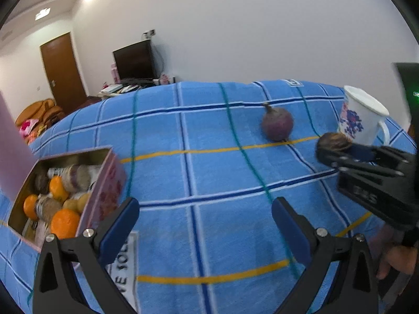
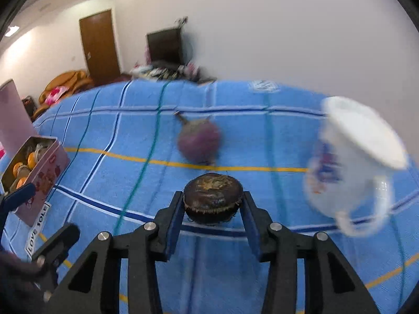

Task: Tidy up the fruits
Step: 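Grasp the brown round fruit with the right gripper while the left gripper grasps the purple fruit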

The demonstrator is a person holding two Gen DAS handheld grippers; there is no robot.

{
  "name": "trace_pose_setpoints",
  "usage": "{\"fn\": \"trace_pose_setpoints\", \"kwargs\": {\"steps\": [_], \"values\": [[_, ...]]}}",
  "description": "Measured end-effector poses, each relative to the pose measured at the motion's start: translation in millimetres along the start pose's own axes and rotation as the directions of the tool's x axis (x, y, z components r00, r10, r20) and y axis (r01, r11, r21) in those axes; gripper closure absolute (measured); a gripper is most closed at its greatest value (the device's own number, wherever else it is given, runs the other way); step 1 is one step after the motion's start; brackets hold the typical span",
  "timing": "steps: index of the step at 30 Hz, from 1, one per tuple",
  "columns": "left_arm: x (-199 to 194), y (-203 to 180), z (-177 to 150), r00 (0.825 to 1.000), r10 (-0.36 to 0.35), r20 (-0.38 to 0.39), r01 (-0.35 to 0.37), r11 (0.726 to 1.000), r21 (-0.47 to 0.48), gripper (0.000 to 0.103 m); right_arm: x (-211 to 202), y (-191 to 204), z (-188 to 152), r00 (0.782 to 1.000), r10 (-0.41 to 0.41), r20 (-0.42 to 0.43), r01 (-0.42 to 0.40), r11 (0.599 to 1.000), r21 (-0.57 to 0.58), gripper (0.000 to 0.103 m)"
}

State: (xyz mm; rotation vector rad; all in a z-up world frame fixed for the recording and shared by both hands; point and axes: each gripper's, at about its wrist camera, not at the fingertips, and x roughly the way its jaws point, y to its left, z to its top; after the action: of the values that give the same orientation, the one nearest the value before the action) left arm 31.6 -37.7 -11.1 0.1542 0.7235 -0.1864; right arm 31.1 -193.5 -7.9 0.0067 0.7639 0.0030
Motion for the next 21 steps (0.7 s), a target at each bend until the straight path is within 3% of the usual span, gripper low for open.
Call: {"fn": "trace_pose_setpoints", "kwargs": {"steps": [4,9,14,21], "values": [[6,-21,28,0.998,-0.055,0.031,0.054,0.998,0.022,0.0,-28,-25,-11,0.994,-0.068,0.084,0.065,0.997,0.03,0.058],[35,-41,59,0.992,-0.121,0.023,0.122,0.993,-0.006,0.002,-39,-51,-11,0.989,-0.097,0.111,0.093,0.995,0.048,0.058],[67,-59,80,0.992,-0.124,-0.031,0.124,0.992,-0.003,0.009,-40,-67,-11,0.991,-0.079,0.105,0.068,0.993,0.097,0.058],[90,-80,95,0.995,-0.087,-0.05,0.089,0.995,0.037,0.015,-39,-61,-9,0.992,-0.067,0.107,0.06,0.996,0.068,0.058]]}}
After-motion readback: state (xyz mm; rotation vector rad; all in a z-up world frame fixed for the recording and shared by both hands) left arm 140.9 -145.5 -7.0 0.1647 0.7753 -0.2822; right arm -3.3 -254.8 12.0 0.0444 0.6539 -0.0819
